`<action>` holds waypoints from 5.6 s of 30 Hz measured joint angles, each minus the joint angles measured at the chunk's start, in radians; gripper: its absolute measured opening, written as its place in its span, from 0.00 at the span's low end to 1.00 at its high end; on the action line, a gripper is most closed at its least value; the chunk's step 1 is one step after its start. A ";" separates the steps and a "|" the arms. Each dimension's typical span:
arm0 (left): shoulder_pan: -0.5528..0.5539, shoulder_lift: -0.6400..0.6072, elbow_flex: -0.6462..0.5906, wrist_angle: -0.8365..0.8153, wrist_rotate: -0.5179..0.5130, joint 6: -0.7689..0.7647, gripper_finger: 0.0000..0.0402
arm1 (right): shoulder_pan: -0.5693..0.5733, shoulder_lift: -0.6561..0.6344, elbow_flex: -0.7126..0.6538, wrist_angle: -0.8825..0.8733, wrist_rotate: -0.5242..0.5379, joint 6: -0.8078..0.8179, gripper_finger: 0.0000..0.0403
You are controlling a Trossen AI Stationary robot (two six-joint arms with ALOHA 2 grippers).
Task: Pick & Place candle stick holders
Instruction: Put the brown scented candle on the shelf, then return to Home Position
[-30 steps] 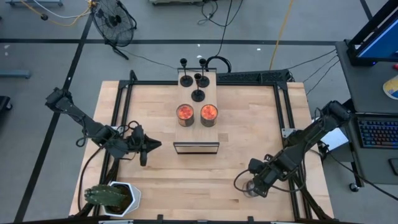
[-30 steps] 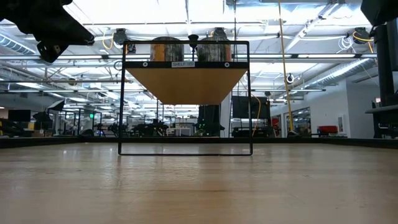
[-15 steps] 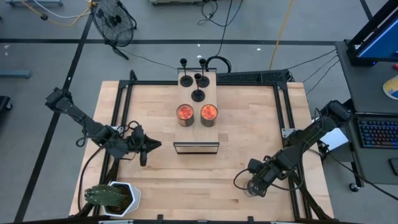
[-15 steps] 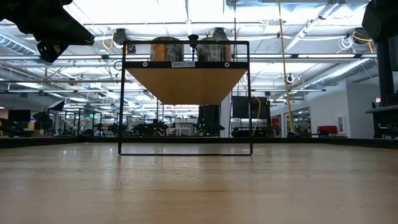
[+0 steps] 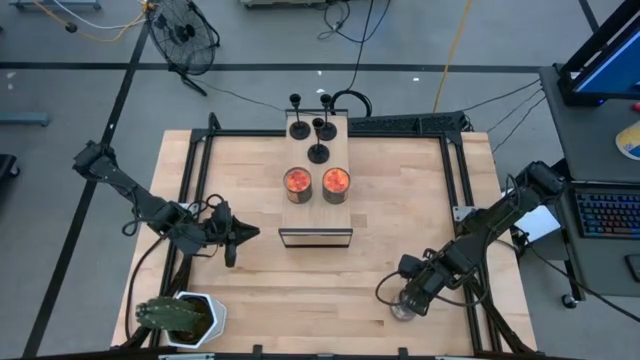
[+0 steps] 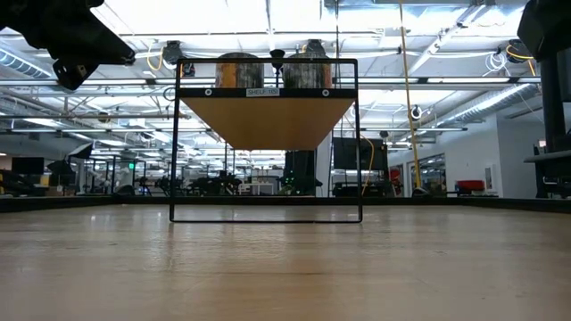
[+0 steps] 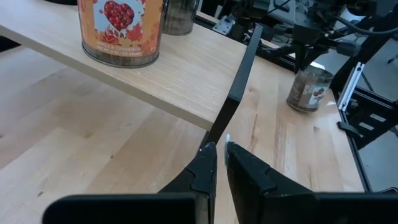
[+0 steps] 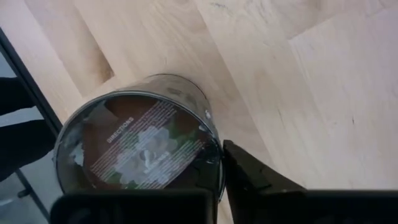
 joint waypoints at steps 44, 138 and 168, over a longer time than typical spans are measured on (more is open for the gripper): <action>0.001 0.000 -0.137 0.182 -0.009 -0.008 0.10 | -0.432 0.161 0.802 -0.439 0.079 -0.631 0.00; 0.001 0.000 -0.137 0.215 0.027 0.015 0.10 | -0.652 0.466 1.278 -0.436 0.330 -1.259 0.02; 0.117 0.000 -0.136 0.418 0.225 0.284 0.10 | -0.459 -0.499 0.122 0.114 0.415 -1.039 0.00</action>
